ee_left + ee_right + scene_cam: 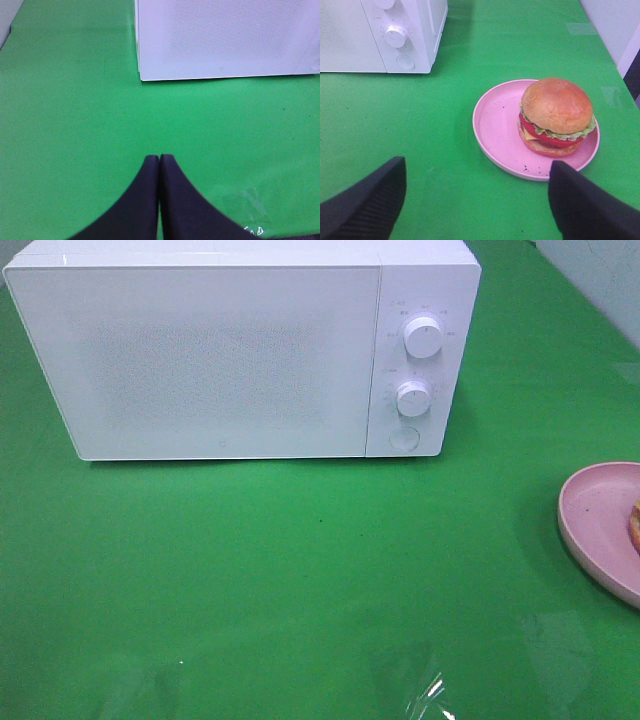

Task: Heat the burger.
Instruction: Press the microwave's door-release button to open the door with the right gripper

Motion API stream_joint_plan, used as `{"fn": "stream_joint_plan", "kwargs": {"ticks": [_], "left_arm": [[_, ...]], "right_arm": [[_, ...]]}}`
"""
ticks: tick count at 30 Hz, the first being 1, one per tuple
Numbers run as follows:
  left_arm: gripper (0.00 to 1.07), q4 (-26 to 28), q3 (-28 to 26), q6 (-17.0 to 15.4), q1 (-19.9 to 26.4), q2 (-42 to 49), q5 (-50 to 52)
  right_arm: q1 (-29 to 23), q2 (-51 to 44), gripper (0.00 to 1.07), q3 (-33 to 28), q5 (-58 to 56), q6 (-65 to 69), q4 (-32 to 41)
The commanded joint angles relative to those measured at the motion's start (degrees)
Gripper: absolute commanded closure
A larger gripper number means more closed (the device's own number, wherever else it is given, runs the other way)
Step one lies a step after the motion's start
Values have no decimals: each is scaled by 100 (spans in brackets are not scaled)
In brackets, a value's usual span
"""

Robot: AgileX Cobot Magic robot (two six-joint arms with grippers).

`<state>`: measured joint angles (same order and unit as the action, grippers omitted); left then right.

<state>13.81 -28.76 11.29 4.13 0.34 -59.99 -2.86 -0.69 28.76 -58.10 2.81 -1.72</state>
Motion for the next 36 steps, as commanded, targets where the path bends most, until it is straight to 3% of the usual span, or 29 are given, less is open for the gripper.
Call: {"fn": "stream_joint_plan", "kwargs": {"ticks": [1,21,25,36], "left_arm": [[106,6,23,-17,6,155,52],[106,6,23,-17,6,155,52],[106,6,23,-17,6,155,52],[106,6,23,-17,6,155,52]], "right_arm": [[-17,-103,31,-23,74,0,-17],[-17,11,31,-6,80,0,-11],[-17,550,31,292,292,29,-17],[-17,1352,31,286,1197,189,-34]]}}
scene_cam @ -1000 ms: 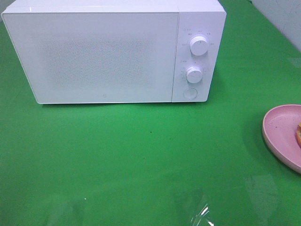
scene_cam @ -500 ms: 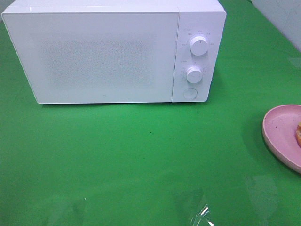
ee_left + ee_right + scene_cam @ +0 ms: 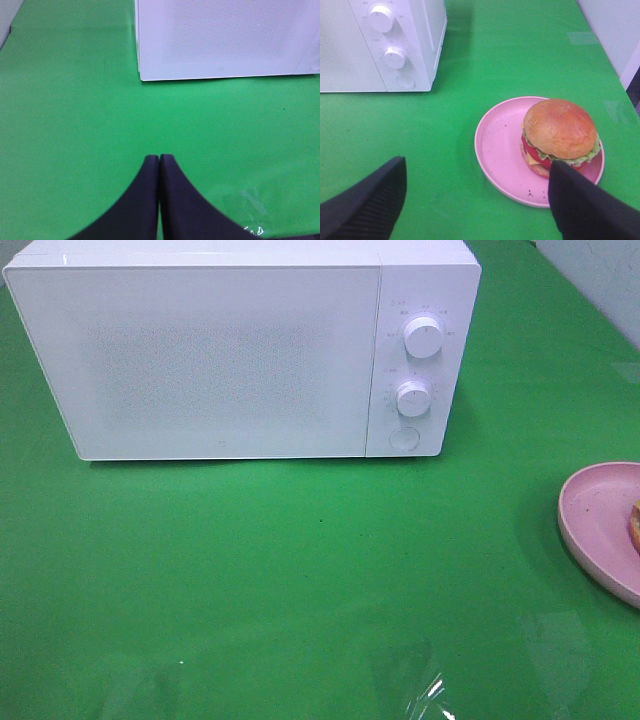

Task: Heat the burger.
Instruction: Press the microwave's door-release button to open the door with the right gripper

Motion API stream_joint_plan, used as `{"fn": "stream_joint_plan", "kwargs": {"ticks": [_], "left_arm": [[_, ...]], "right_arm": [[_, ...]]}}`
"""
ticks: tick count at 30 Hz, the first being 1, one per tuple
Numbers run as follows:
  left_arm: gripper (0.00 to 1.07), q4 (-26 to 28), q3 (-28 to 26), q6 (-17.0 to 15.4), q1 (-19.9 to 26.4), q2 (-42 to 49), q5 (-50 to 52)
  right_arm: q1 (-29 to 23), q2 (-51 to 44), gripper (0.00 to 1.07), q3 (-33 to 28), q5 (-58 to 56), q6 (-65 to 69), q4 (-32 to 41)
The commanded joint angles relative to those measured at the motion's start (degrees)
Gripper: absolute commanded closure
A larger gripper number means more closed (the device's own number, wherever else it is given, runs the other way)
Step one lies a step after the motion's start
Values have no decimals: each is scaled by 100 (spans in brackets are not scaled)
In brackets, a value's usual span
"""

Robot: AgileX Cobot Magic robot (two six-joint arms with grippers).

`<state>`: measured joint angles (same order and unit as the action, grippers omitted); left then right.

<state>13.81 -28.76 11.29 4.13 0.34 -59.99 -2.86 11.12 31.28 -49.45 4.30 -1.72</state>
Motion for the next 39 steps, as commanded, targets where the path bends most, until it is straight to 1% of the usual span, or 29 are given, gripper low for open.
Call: {"fn": "stream_joint_plan", "kwargs": {"ticks": [1,7,9,14,18,19,20,21,27,33,37,39], "left_arm": [[106,6,23,-17,6,155,52],[106,6,23,-17,6,155,52],[106,6,23,-17,6,155,52],[106,6,23,-17,6,155,52],[106,6,23,-17,6,155,52],[106,6,23,-17,6,155,52],[106,6,23,-17,6,155,52],[106,6,23,-17,6,155,52],[106,6,23,-17,6,155,52],[106,6,23,-17,6,155,52],[106,6,23,-17,6,155,52],[106,6,23,-17,6,155,52]], "right_arm": [[-17,361,31,34,527,34,-34],[-17,859,31,34,1106,34,-29],[-17,1220,31,34,1398,34,-29],[-17,1673,31,34,1776,34,-34],[-17,2223,31,34,2424,29,-34],[-17,2223,31,34,2424,29,-34],[-17,2429,31,34,2716,29,-34],[-17,2429,31,34,2716,29,-34],[-17,3186,31,34,3380,74,-17],[-17,3661,31,23,3839,92,-17],[-17,4309,31,23,4486,97,-34],[-17,4400,31,17,4572,97,-34]]}}
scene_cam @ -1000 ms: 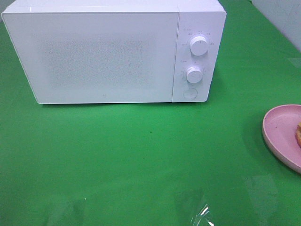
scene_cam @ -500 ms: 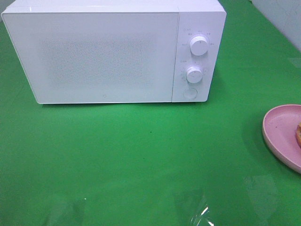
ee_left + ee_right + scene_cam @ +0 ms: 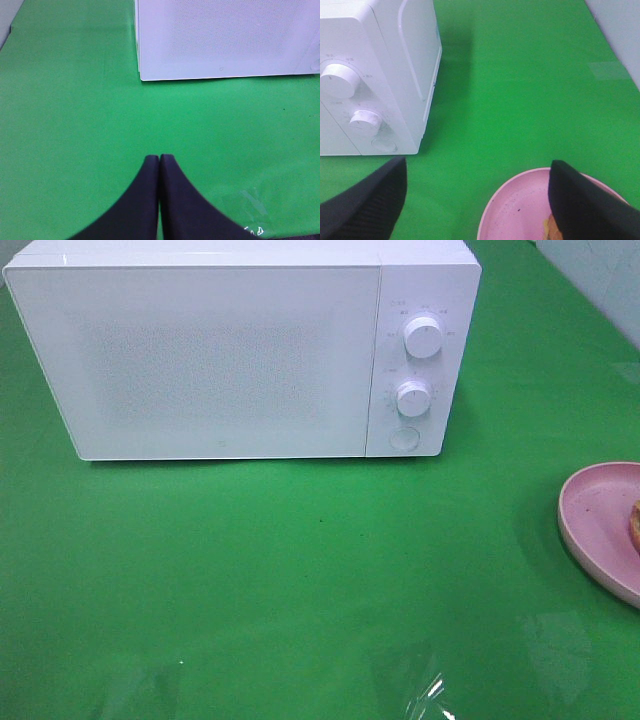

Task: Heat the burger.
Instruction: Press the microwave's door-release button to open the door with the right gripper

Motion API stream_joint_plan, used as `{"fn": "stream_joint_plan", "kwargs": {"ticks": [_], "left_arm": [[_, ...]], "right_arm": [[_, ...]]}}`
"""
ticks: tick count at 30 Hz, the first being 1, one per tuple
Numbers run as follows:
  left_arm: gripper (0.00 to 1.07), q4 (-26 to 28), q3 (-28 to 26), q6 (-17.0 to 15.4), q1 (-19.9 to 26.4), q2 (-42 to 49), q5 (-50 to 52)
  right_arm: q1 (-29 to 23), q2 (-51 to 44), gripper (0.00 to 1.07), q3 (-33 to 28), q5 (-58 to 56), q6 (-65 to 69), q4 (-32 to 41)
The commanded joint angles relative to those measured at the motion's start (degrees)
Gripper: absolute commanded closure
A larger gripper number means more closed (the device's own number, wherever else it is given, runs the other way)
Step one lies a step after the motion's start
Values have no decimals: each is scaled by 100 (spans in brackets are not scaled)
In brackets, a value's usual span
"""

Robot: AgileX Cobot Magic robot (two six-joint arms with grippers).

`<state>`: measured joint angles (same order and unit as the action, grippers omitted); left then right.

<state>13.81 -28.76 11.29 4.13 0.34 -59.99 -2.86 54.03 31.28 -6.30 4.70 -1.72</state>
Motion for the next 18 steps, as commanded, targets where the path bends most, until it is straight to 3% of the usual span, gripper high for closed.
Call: {"fn": "stream_joint_plan", "kwargs": {"ticks": [1,7,10,12,15,18], "left_arm": [[106,6,23,-17,6,155,52],[106,6,23,-17,6,155,52],[106,6,23,-17,6,155,52],[106,6,23,-17,6,155,52],[106,6,23,-17,6,155,52],[106,6,23,-17,6,155,52]], "right_arm": [[-17,109,31,17,258,57,-34],[-17,917,31,-544,2068,57,172],[-17,1014,31,-625,2355,46,172],[-17,1289,31,-888,3306,-286,286],[-17,1329,31,-945,3541,-390,309],[-201,1530,31,-1215,4377,-957,905]]}}
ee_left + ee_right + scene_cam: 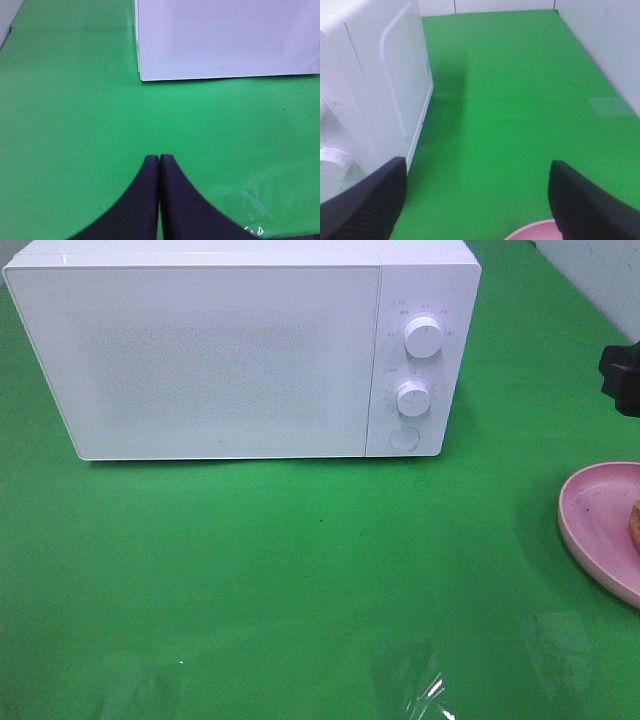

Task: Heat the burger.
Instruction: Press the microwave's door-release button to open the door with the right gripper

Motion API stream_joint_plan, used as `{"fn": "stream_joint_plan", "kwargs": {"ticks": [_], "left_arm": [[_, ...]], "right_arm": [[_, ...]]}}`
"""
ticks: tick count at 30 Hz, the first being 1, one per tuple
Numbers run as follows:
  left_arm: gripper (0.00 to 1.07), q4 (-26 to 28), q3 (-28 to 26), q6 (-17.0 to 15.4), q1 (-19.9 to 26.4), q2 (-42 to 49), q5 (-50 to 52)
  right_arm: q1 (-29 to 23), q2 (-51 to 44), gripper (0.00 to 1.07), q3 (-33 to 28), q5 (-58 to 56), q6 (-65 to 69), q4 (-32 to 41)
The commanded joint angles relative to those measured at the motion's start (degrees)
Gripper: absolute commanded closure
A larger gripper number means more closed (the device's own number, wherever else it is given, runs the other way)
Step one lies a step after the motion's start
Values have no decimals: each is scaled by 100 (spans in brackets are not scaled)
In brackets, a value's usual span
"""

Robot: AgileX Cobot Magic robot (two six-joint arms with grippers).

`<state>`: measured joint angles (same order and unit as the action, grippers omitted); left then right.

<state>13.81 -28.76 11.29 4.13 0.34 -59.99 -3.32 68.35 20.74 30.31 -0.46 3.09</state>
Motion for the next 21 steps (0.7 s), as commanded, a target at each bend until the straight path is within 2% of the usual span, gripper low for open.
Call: {"fn": "stream_joint_plan", "kwargs": {"ticks": [1,3,4,5,6,7,9,10,11,12,16,17,18,20,21], "left_arm": [[106,6,23,-17,6,155,52],[106,6,23,-17,6,155,52],[106,6,23,-17,6,155,52],[106,6,23,-17,6,155,52],[106,6,23,-17,6,155,52],[106,6,23,-17,6,155,52],[106,6,23,-17,6,155,52],[106,6,23,-17,6,155,52],[106,6,23,-17,6,155,52],[106,6,23,-17,6,155,52],[106,6,23,-17,6,155,52],[106,6,23,-17,6,155,52],[106,6,23,-17,6,155,52],[106,6,23,-17,6,155,52],[106,6,23,-17,6,155,52]], "right_arm": [[-361,212,31,-286,1175,-773,854],[-470,264,31,-327,1335,-934,1020],[-808,390,31,-390,1684,-1186,1415],[-808,390,31,-390,1684,-1186,1415],[-1129,527,31,-390,1839,-1427,1730],[-1129,527,31,-390,1839,-1427,1730],[-1576,710,31,-390,2114,-1725,2097],[-1576,710,31,-390,2114,-1725,2097],[-1885,814,31,-390,2355,-1874,2338],[-1885,814,31,-390,2355,-1874,2338],[-2578,1066,31,-390,2979,-2114,2945],[-2578,1066,31,-390,2979,-2114,2945],[-2893,1157,31,-390,3249,-2212,3220],[-3054,1192,31,-390,3386,-2246,3329],[-3363,1283,31,-378,3644,-2338,3633]]}}
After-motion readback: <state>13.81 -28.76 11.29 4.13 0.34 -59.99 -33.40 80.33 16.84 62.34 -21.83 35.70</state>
